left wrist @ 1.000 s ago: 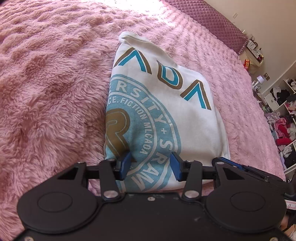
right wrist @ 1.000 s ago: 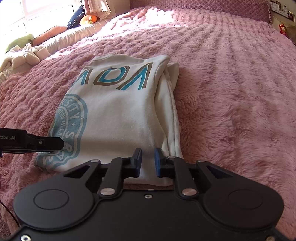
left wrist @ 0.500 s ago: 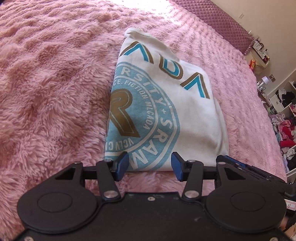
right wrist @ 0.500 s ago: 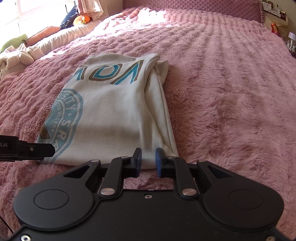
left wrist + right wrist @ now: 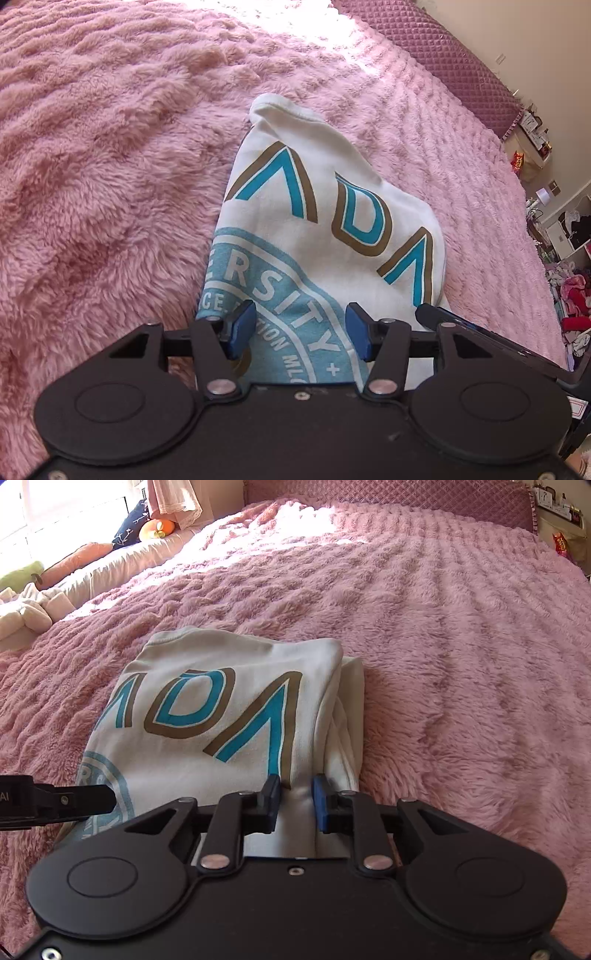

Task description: Fold small clothes

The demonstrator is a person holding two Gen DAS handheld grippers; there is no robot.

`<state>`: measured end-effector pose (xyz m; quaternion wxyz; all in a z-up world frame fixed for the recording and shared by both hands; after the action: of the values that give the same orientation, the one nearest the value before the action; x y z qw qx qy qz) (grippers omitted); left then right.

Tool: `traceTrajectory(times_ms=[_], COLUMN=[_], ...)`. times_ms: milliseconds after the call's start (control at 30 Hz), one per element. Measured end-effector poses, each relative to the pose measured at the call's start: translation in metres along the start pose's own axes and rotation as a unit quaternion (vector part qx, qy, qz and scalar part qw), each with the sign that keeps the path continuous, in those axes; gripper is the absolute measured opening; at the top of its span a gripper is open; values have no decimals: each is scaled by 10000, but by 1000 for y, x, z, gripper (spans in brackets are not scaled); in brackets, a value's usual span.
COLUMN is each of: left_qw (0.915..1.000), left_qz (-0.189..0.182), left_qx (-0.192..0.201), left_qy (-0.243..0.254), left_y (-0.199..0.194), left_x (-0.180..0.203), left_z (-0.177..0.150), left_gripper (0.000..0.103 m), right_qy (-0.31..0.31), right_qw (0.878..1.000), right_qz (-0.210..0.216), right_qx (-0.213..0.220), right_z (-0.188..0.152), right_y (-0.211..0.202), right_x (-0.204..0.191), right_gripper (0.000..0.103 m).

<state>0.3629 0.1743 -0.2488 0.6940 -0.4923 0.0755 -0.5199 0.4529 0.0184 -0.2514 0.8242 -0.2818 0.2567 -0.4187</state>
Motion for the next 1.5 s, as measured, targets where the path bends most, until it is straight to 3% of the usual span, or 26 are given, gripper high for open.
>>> traceTrajectory(times_ms=[67,200,233,333,433,467,533,800,900,1000,1200,1500], left_qw=[10000,9999,9999,9996,9990,9986,9973,9874,9861,9866,9849,9873], left_qz=[-26,16,31,83,197,236,378,926,934,905,1116,1064], left_qx=[-15,59,80,14,173,228,366,867,990,955,725,510], left_qy=[22,134,148,255,376,419,508,944,954,965,1104,1060], left_y=[3,-12,-21,-54,-99,-112,-143,-245,-270,-289,-306,-321], left_x=[-1,5,6,11,13,13,12,29,35,40,42,42], left_z=[-1,2,1,-7,-20,-24,-34,-75,-87,-102,-125,-136], left_gripper=[59,59,60,82,90,98,103,103,103,103,103,103], right_qy=[-43,-1,29,171,297,277,153,-31,-205,-202,57,207], right_qw=[10000,9998,9998,9996,9987,9989,9993,9989,9982,9977,9988,9990], right_qz=[84,173,165,129,345,321,255,138,-78,-330,-296,-369], right_qx=[26,110,144,197,220,190,206,440,558,554,386,111], right_z=[-1,0,-1,-7,-20,-24,-31,-37,-40,-47,-60,-72], right_y=[-2,-23,-34,-66,-107,-120,-144,-232,-257,-276,-304,-317], right_x=[1,0,-1,-3,-10,-13,-20,-46,-52,-50,-54,-62], right_gripper=[17,18,22,50,52,55,63,91,93,102,103,103])
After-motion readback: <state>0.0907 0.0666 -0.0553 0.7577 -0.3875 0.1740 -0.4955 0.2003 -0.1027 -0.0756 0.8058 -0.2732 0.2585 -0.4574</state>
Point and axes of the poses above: each gripper's, at about its wrist camera, not at the fingertips, and y roughly the way its jaws point, x to its right, z to its top, the point moved 10 cm from there along y, roughly the way its jaws point, and after that the axes turned 7 degrees about z, right-handed, at the moved point
